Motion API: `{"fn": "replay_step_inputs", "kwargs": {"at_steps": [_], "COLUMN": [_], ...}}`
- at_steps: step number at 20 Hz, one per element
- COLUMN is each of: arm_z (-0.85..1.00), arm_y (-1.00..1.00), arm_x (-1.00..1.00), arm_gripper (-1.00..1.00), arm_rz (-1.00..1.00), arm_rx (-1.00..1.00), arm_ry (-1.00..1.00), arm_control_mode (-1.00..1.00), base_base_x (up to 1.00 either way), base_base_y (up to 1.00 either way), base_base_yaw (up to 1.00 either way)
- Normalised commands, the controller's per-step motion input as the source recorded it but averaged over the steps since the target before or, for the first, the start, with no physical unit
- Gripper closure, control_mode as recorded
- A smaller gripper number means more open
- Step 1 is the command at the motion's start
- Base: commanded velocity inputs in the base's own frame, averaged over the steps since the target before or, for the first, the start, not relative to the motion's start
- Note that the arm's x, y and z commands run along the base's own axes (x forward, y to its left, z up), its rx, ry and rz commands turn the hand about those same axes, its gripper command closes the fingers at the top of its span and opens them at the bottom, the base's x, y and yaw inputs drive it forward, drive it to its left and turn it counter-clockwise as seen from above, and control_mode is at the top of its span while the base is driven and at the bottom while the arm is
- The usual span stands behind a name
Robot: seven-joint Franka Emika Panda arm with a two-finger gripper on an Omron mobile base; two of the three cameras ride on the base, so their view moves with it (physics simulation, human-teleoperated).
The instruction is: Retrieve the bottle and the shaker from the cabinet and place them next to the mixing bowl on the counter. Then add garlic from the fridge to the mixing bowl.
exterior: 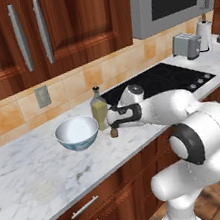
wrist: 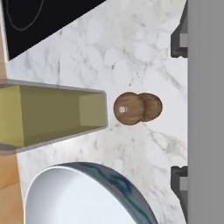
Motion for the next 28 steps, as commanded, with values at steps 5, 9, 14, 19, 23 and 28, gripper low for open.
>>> {"fn": "replay_step_inputs", "kwargs": {"at_steps": [5, 9, 14, 19, 23, 28], "arm_z": [0.93, 0.92, 0.88, 0.85, 1.00, 1.00], "arm_y": [-0.18, -0.29, -0.24, -0.07, 0.00, 0.00], "arm_x": [-0.57, -0.79, -1.00, -0.98, -0.68, -0.81], "arm_gripper": [-1.00, -1.00, -1.00, -1.00, -1.00, -1.00], "arm_rz": [-0.06, -0.09, -0.06, -0.04, 0.01, 0.03], "arm_rx": [0.02, 0.01, 0.00, 0.00, 0.00, 0.00], "arm_ry": [0.01, 0.00, -0.02, -0.20, -0.18, -0.11], "arm_control_mode": [-1.00, -1.00, -1.00, -1.00, -1.00, -1.00], "base_base_x": [0.00, 0.00, 0.00, 0.00, 0.00, 0.00], "base_base_y": [0.00, 0.00, 0.00, 0.00, 0.00, 0.00], "base_base_yaw": [0.00, 0.00, 0.00, 0.00, 0.00, 0.00]}}
